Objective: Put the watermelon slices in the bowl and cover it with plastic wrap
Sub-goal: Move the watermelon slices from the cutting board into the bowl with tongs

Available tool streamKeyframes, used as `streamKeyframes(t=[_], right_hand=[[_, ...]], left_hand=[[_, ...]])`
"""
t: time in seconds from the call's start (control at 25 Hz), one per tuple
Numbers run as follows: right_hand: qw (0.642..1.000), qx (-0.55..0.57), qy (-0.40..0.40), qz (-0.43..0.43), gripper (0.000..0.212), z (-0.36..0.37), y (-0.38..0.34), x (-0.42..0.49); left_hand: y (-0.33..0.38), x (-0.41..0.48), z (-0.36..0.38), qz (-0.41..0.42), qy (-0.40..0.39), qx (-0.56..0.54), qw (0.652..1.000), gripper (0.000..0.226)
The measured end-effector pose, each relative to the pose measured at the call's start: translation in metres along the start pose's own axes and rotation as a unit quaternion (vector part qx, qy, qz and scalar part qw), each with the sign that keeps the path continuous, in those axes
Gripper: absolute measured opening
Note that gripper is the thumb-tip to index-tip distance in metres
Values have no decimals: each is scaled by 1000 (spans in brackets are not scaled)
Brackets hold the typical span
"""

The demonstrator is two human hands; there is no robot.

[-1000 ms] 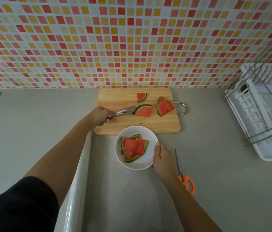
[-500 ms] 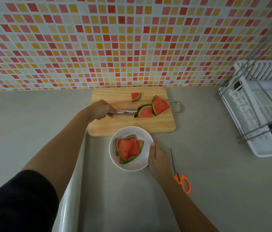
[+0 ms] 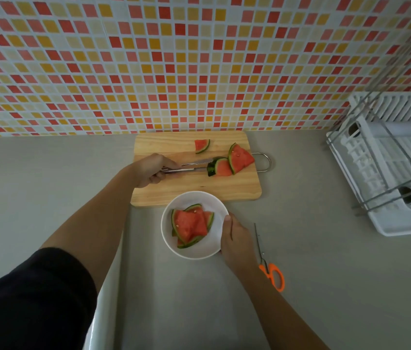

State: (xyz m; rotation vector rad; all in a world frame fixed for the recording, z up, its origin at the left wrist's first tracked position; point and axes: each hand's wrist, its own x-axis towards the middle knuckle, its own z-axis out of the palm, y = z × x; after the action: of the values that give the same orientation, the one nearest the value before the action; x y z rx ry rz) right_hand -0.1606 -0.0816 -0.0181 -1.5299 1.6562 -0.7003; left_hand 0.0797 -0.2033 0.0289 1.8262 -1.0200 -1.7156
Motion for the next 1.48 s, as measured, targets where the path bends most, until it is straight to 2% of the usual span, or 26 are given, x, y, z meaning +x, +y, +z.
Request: streamKeyframes(t=[0.2,0.36,0.48,0.6,0.76,0.84,0.96,1.12,1.2,1.32,1.4,1.48], right_hand=[[1000,-2,5,-7,29,1,1,1],[1000,-4,7,0,32,2,2,2],[1000,2,-2,8,36,2,3,2],[1000,-1,1,0,33,0,1,2],[1000,-7,4,11,34,0,1,2],[1000,-7,5,14,37,0,1,1],[1000,-9,2,4,40,-2,-1,0],[1000,4,-16,3,42,-4,-3,0],[1000,8,-19,5,42,-4,-3,0],[1000,6,-22,10,41,-3,-3,0],[1000,6,-23,15,38,-2,-3,-1],[1000,5,-17,9,36,-2,-2,-1]], left_hand=[[12,4,17,23,-3,89,996,18],[16,-5,12,53,-3,81,995,23],[10,-30,-13,85,8,81,993,26],[-13,-70,-31,99,-20,109,989,28],[-44,-115,-10,101,-21,192,976,20],[-49,-123,6,121,9,276,953,13],[-50,-130,32,167,28,416,893,20],[-34,-151,23,159,18,476,865,20],[-18,-151,4,158,40,451,878,17],[5,-120,-3,166,96,347,918,16],[12,-85,12,123,89,215,965,22],[17,-52,26,72,89,117,987,27]])
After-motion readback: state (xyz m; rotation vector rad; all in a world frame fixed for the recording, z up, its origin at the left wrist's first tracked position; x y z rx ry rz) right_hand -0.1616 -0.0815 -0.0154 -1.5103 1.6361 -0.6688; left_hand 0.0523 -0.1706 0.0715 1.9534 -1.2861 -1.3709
